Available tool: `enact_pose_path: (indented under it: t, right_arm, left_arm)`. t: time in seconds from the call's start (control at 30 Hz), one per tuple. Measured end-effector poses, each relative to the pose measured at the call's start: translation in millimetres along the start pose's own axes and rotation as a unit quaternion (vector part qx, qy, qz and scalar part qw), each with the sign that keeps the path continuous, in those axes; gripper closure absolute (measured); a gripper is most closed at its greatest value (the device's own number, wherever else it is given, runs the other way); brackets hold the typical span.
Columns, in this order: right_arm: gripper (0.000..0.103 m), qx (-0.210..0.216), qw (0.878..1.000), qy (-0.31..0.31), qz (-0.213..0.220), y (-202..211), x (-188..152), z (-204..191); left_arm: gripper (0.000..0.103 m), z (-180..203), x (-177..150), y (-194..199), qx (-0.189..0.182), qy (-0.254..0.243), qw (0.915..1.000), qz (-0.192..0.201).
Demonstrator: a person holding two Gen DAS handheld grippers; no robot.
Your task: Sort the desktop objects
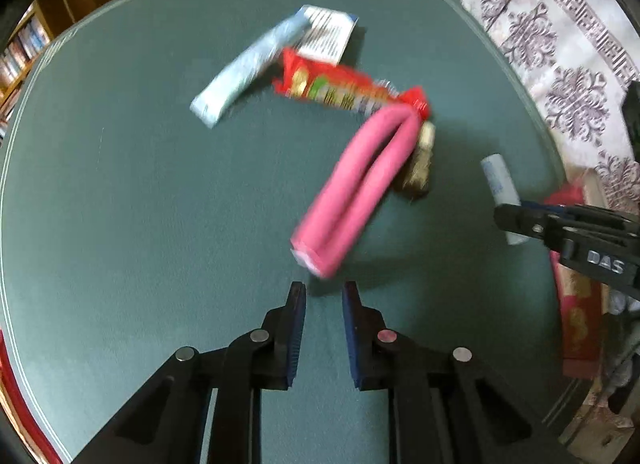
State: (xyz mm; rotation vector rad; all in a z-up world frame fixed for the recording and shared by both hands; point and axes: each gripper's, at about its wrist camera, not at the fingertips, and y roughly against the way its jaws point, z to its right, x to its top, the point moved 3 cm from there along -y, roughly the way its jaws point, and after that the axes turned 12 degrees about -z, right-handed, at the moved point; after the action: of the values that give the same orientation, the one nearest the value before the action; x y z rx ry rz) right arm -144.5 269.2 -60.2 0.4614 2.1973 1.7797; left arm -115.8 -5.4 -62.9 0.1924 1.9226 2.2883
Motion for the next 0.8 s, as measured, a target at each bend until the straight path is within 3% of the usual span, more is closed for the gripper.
enact_pose_path:
  t: [0.2,0.3,0.37,0.43,0.7,0.73,0.8]
  right_arm:
    - [0.083,0.005,1.0,0.005,-0.009,0,-26,-2]
    - [0.083,0.005,1.0,0.008,-0.005,6,-35,-2]
    - [0.083,0.005,1.0,0.007,-0.001,13,-41,1]
    - [0.083,0.004,1.0,0.003,0.003,19,-47,4]
    - [0.083,0.001,0.999,-0.026,0.019,38,-80,17]
    - [0.083,0.001,0.999,-0.028,0.021,38,-83,2]
    - [0.083,0.002,0.999,-0.033,0.024,44,-82,25]
  left_arm:
    - [0.081,-3,3,14,0.016,0.005,0.9974,0.07]
    - [0.065,2,13,14,0.032,-0.021,0.995,0.093]
    - [0.065,3,19,14,0.023,-0.031,0.9948,0.094]
    - [0.051,10,23,10,0.011,-0.043,0.9946,0.094]
    - [0.051,29,35,-20,0.029,-0.073,0.9948,0.066]
    - [0.052,30,35,-20,0.034,-0.075,0.994,0.072]
    - [0.061,32,38,-20,0.047,-0.077,0.9936,0.068]
